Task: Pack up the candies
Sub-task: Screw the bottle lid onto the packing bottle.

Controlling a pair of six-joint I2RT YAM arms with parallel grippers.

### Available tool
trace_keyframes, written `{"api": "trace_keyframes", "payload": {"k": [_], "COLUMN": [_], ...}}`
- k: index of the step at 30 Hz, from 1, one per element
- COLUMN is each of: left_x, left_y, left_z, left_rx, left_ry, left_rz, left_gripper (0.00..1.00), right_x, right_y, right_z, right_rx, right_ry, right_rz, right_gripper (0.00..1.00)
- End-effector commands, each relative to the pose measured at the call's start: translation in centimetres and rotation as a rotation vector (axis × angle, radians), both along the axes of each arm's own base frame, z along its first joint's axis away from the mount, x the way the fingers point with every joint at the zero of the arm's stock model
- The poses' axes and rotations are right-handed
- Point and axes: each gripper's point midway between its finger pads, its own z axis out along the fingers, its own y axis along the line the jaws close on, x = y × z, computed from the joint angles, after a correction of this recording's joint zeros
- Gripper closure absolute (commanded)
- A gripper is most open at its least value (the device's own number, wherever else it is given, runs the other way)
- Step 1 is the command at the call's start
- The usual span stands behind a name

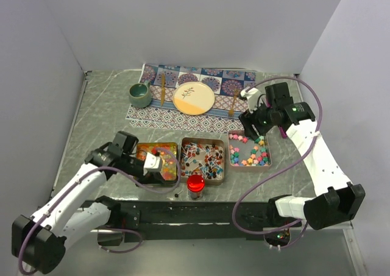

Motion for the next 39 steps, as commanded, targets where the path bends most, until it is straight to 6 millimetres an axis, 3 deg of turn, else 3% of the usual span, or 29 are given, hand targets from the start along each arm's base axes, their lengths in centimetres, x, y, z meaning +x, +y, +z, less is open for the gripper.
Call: {"api": "trace_keyframes", "payload": {"k": [1, 8, 11, 12, 13, 15, 18, 19, 21, 22, 23, 26, 27, 29, 31, 36, 39], "left_x": [2.3, 0.8, 0.4, 0.6, 1.1, 1.0, 0.6, 0.7, 0.9, 1.3, 1.2, 1.0, 1.3, 0.9, 0.8, 0.5, 0.3], "left_y": [-2.3, -6.2, -8.2, -8.5, -9.0, -9.1, -9.3, -9.2, -10.0, -9.8, -10.6, -10.8, -11.2, -11.3, -11.9, -12.3, -12.5], "left_z": [0.2, -2.5, -2.4, -2.9, -2.9, -3.2, -3.4, -4.0, -3.1, -3.9, -2.8, -4.1, -3.4, -4.8, -3.8, -5.0, -4.5], "left_rx": [-0.08, -0.091, -0.118, -0.105, -0.139, -0.148, -0.18, -0.176, -0.229, -0.219, -0.278, -0.281, -0.325, -0.308, -0.359, -0.352, -0.399], "left_ry": [-0.17, -0.191, -0.143, -0.099, -0.128, -0.107, -0.109, -0.106, -0.126, -0.128, -0.131, -0.078, -0.091, -0.074, -0.101, -0.102, -0.126], "left_rz": [0.002, -0.139, -0.173, -0.132, -0.106, -0.054, -0.029, -0.002, 0.031, 0.084, 0.106, 0.21, 0.232, 0.285, 0.287, 0.286, 0.283], "left_gripper": [0.99, 0.99, 0.74, 0.61, 0.54, 0.44, 0.37, 0.37, 0.36, 0.36, 0.36, 0.35, 0.35, 0.34, 0.33, 0.29, 0.25], "right_x": [-0.4, 0.3, 1.0, 1.2, 1.3, 1.3, 1.4, 1.5, 1.6, 1.7, 1.8, 1.5, 1.3, 1.2, 1.1, 1.8, 1.9], "right_y": [0.7, -0.4, -1.2, -1.5, -1.6, -2.0, -2.5, -2.7, -2.6, -2.6, -2.5, -1.7, -1.5, -1.0, -0.9, -0.3, -0.4], "right_z": [1.1, 0.8, 1.4, 1.6, 1.8, 2.3, 2.7, 2.8, 3.0, 3.1, 3.2, 3.2, 3.1, 2.9, 2.3, 2.6, 2.9], "right_rx": [0.09, 0.107, 0.114, 0.111, 0.108, 0.095, 0.082, 0.082, 0.085, 0.089, 0.092, 0.115, 0.122, 0.136, 0.138, 0.161, 0.152], "right_ry": [-0.04, -0.029, -0.035, -0.037, -0.041, -0.053, -0.061, -0.064, -0.065, -0.068, -0.067, -0.057, -0.046, -0.037, -0.015, -0.008, -0.016], "right_rz": [-0.031, -0.094, -0.125, -0.135, -0.136, -0.141, -0.155, -0.16, -0.158, -0.158, -0.156, -0.096, -0.08, -0.048, -0.04, -0.022, -0.016], "right_gripper": [0.32, 0.32, 0.29, 0.27, 0.26, 0.24, 0.23, 0.23, 0.23, 0.23, 0.23, 0.22, 0.21, 0.19, 0.17, 0.15, 0.14]}}
